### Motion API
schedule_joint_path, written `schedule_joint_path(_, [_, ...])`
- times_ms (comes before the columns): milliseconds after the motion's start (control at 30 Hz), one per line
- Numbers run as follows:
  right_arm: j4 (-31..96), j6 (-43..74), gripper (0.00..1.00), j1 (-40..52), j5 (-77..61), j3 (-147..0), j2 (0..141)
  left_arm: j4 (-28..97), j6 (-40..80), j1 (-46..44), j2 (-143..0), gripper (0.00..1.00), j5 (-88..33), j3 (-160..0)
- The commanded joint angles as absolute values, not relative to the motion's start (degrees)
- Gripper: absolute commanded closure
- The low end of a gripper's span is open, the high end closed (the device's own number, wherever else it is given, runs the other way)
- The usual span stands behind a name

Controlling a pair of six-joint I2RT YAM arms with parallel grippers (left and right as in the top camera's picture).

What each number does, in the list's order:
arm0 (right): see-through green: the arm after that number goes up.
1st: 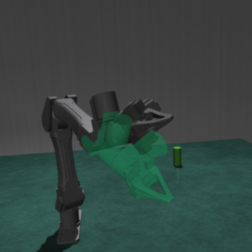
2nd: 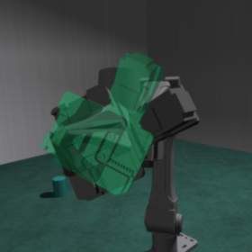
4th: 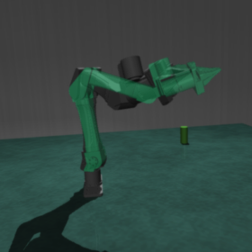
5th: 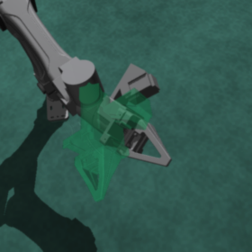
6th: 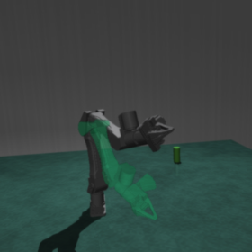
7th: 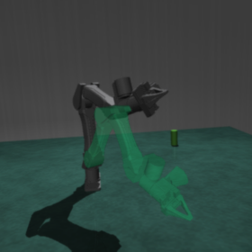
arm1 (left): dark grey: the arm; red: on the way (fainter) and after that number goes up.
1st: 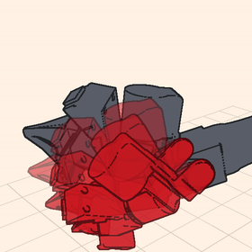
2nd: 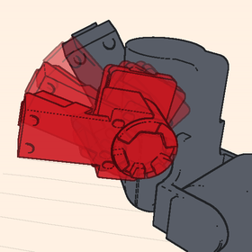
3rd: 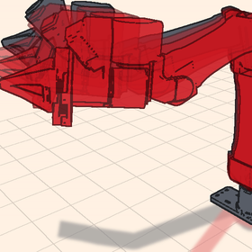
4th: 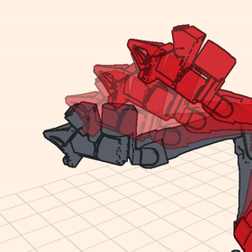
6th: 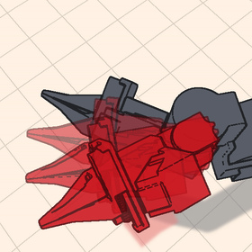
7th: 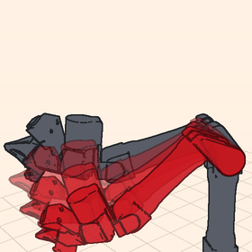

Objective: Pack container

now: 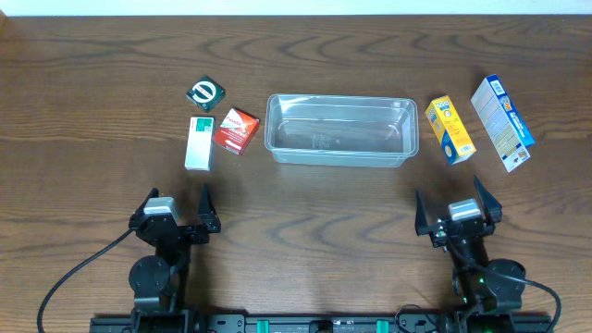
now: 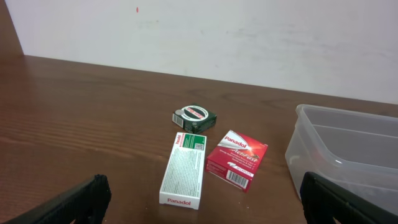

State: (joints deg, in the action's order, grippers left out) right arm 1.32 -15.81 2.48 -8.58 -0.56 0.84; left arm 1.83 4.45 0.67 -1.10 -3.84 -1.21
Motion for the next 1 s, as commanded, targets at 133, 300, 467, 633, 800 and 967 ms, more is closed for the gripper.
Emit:
schedule_joint_path(133, [1.04,-9.13,0.01,2.42,-10.79,-1.61,1.04,3.73,4.1,0.93,-1.04,0.02,-3.84,-0.23])
schedule_joint_path(300, [1.8,-8.84,0.01,2.26,-10.72,-9.5,7.4,3.75,4.1,0.93,-1.04,0.02,-3.84,-0.23])
schedule_joint_path(467, [6.09,-9.3,0.01,1.34,-10.85,-22.17,21.85,3.73,4.1,0.93,-1.04,0.02,-3.86,-0.23])
schedule_joint_path(633, [16.88,-9.37,0.01,0.67,-13.32,-39.29,39.51,3.75,4.1,0.93,-1.04,0.02,-3.84,-0.23])
schedule_joint_path(800, [36.05,-10.83,0.01,-0.21,-15.51,-63.11,58.78,3.75,4.1,0.93,-1.04,0.02,-3.84,-0.23])
schedule_joint_path(967, [54.78,-19.68,0.01,-0.45,-18.85,-84.6,75.05,3.73,4.1,0.93,-1.04,0.02,-3.84,-0.23])
